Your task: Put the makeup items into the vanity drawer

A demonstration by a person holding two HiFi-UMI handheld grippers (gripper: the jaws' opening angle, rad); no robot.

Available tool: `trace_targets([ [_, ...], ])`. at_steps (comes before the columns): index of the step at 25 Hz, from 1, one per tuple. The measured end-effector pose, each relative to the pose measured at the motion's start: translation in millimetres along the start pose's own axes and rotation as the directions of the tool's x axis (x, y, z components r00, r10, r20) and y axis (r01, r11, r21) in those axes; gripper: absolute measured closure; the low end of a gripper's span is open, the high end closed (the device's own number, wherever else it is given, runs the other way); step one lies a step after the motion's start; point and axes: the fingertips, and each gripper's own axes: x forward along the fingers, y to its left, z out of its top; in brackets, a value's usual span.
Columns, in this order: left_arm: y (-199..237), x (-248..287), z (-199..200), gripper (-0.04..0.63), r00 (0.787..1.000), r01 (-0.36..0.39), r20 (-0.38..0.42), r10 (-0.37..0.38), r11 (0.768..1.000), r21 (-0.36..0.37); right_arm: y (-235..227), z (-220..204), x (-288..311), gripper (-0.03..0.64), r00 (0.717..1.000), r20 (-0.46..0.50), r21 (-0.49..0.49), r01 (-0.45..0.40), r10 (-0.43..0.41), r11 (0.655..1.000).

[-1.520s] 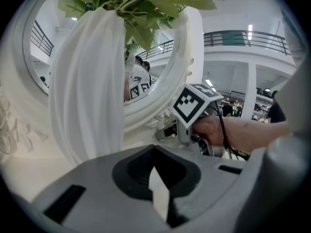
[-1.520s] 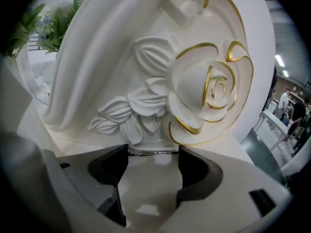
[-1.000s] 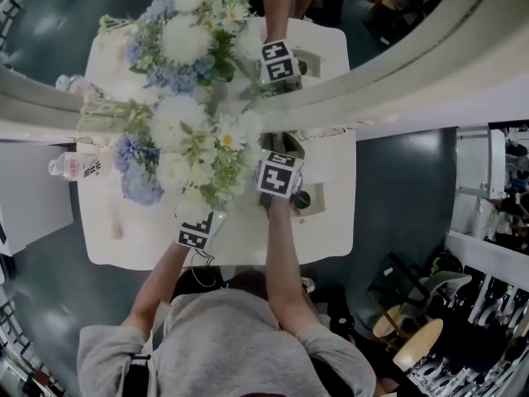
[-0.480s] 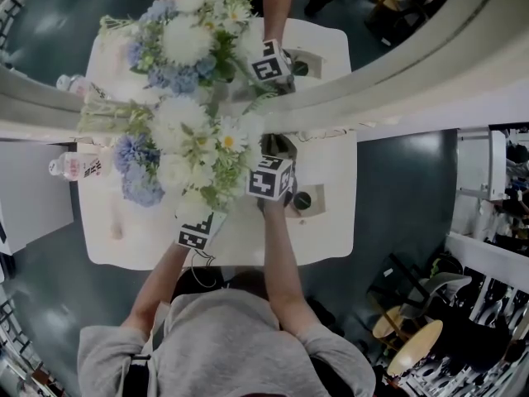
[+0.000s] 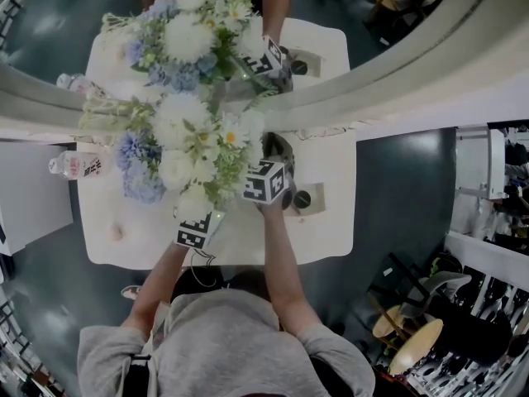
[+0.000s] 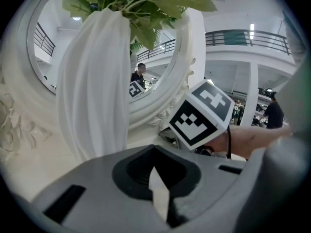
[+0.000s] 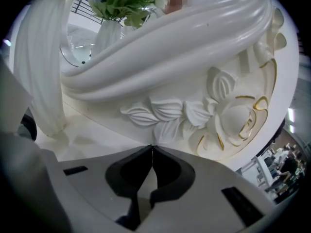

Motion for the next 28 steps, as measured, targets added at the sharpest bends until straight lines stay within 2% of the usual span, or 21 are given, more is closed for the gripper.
trace_targets([
  [7, 4, -6, -3, 0.594, 1.000, -0.016, 0.004, 0.016, 1.000, -0.007, -1, -15, 3, 0.601, 1.000, 0.016, 0.055, -0.010, 0.009, 0.998],
  [12, 3, -9, -5, 0.594, 1.000, -0.022, 0.003, 0.022, 1.000, -0.005, -3, -9, -6, 0.601, 0.999, 0.037, 0.076, -0.013, 0.011, 0.997],
  [16, 2, -8, -33, 0.594, 0.999, -0.031, -0.030, 0.030, 0.999, -0.020, -6, -10, -11, 0.603, 0.998, 0.058, 0.105, -0.019, 0.013, 0.994],
  [22, -8, -9, -9, 0.594, 1.000, -0.014, 0.007, 0.013, 1.000, 0.025, -13, -17, -26, 0.604, 0.997, 0.080, 0.125, -0.020, 0.010, 0.992],
  [28, -25, -12, -9, 0.594, 1.000, -0.014, 0.013, 0.013, 0.999, 0.036, -31, -34, -50, 0.604, 0.995, 0.104, 0.142, -0.016, 0.002, 0.990],
])
